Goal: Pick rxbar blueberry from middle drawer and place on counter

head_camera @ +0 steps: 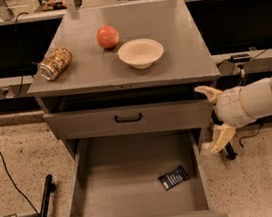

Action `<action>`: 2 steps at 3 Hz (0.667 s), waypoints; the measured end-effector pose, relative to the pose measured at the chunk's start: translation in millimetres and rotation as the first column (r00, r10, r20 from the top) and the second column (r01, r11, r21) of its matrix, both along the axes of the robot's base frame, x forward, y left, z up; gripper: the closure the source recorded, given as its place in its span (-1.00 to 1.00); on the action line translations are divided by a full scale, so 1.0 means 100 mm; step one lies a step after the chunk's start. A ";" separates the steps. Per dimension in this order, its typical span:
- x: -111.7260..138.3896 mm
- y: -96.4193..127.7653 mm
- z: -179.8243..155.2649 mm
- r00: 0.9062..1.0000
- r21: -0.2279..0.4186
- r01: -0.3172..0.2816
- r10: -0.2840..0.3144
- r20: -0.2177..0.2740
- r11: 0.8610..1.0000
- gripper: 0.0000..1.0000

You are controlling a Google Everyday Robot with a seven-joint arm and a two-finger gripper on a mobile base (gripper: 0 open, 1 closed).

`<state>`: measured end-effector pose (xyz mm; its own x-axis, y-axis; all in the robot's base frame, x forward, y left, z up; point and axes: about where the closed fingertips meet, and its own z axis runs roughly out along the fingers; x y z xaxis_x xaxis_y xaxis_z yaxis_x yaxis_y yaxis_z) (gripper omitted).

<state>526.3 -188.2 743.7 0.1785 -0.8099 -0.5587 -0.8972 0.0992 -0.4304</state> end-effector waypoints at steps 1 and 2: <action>0.02 0.38 -0.67 0.991 -0.160 -0.124 0.116 -0.062 0.979 -1.00; 0.01 0.71 -1.54 0.966 -0.283 -0.245 0.207 -0.158 0.927 -1.00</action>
Offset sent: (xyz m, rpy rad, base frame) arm 0.0036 0.1092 -0.2656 -0.5016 0.2218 0.3793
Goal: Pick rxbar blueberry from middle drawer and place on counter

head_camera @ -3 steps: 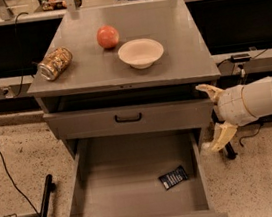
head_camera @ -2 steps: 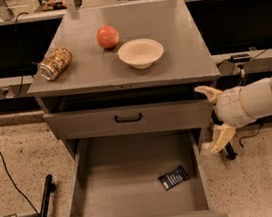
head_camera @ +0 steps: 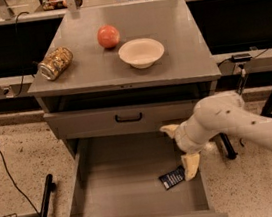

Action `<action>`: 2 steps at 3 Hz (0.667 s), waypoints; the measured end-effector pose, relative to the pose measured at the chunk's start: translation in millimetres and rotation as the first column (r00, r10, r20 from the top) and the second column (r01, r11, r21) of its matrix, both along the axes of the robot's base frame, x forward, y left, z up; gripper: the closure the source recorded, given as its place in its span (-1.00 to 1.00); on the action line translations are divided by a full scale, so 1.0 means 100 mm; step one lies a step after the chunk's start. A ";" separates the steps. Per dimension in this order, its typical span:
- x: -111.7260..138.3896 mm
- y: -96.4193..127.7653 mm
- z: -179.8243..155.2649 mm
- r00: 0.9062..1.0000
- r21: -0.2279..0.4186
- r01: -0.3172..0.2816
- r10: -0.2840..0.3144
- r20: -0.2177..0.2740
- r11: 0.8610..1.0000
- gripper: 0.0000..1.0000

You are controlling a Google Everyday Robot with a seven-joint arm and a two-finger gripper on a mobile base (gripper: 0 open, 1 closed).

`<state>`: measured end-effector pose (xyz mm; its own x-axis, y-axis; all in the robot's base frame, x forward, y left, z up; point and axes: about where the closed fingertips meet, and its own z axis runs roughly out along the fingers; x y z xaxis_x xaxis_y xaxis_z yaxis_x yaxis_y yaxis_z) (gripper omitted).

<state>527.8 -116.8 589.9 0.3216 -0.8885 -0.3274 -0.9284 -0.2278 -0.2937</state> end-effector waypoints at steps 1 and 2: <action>-0.05 0.21 -0.67 0.995 -0.098 -0.079 0.073 -0.061 0.992 -1.00; -0.06 0.13 -1.22 0.991 -0.181 -0.097 0.077 -0.113 0.979 -1.00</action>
Offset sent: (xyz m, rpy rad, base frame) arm -0.0052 0.0085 -0.1600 -0.2655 0.1350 0.0986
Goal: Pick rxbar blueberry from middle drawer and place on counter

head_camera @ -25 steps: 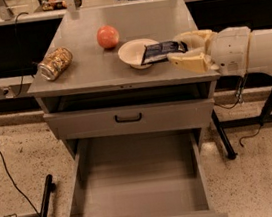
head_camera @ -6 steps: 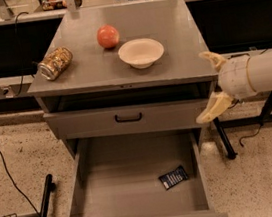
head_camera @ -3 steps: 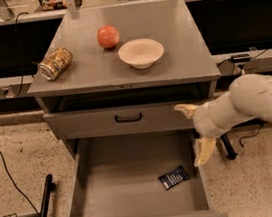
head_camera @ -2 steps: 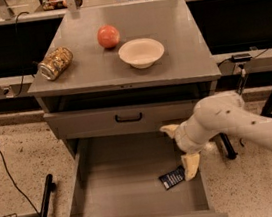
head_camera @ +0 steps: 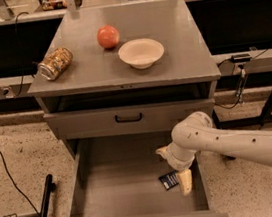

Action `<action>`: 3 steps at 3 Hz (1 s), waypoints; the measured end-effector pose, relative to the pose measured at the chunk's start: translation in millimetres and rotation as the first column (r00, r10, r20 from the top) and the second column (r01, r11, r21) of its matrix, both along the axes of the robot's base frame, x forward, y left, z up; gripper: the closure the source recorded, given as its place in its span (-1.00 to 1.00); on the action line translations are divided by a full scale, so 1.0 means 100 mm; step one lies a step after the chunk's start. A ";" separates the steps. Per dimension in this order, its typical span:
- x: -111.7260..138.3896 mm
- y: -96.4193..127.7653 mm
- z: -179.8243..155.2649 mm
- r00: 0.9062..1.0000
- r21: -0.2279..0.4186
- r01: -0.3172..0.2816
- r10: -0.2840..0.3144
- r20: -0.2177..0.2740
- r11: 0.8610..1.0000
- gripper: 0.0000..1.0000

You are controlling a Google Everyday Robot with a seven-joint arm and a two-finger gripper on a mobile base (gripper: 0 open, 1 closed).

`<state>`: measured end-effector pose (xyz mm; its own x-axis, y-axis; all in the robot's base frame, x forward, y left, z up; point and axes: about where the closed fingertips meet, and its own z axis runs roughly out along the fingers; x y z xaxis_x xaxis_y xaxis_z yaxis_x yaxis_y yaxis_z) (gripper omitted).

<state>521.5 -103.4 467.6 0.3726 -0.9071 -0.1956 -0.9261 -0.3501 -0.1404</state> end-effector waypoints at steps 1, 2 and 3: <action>0.01 -0.05 -0.36 0.999 0.025 0.011 -0.010 -0.051 1.000 -1.00; 0.09 0.03 -0.64 0.997 0.065 0.022 -0.018 -0.073 0.998 -1.00; 0.15 0.08 -0.86 0.995 0.065 0.034 -0.028 -0.101 0.997 -0.88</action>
Offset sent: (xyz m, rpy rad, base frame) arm 0.0229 0.0125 -0.0959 0.1192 0.0904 -0.0361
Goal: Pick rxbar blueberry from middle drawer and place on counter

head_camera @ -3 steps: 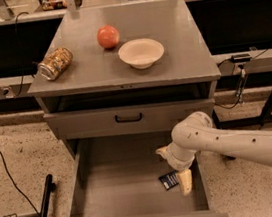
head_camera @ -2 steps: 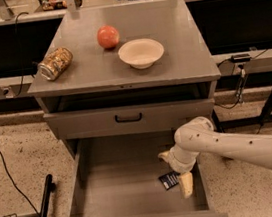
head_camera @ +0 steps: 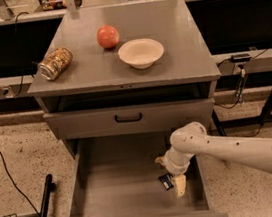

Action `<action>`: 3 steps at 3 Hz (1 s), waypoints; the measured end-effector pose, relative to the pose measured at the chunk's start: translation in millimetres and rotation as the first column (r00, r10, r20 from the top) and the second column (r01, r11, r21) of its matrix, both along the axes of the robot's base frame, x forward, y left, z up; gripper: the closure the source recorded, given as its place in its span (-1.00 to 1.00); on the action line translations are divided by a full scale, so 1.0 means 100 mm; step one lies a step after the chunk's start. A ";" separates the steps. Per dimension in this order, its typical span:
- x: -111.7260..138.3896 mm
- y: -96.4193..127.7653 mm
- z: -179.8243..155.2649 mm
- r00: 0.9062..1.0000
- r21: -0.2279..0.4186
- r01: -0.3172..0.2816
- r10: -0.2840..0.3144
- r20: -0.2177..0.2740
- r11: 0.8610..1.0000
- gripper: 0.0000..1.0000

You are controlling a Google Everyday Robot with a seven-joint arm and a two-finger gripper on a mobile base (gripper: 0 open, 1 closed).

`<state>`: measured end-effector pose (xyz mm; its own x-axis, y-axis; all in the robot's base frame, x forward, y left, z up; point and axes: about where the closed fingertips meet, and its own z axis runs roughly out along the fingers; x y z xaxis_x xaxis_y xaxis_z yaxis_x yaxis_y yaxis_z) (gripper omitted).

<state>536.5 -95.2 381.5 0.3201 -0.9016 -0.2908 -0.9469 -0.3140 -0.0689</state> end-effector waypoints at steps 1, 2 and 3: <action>0.01 0.01 -0.15 0.999 0.003 0.020 -0.020 -0.037 1.000 -0.52; -0.01 -0.05 -0.25 0.996 0.001 0.052 -0.052 -0.069 0.999 -0.06; -0.02 -0.16 -0.32 0.993 -0.009 0.081 -0.082 -0.090 0.997 0.40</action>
Offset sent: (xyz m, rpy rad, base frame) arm 0.0002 -0.0146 -0.0345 0.0017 0.1028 -0.0976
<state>534.4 -111.2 349.3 0.2180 -0.9252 -0.3107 -0.9717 -0.2355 0.0195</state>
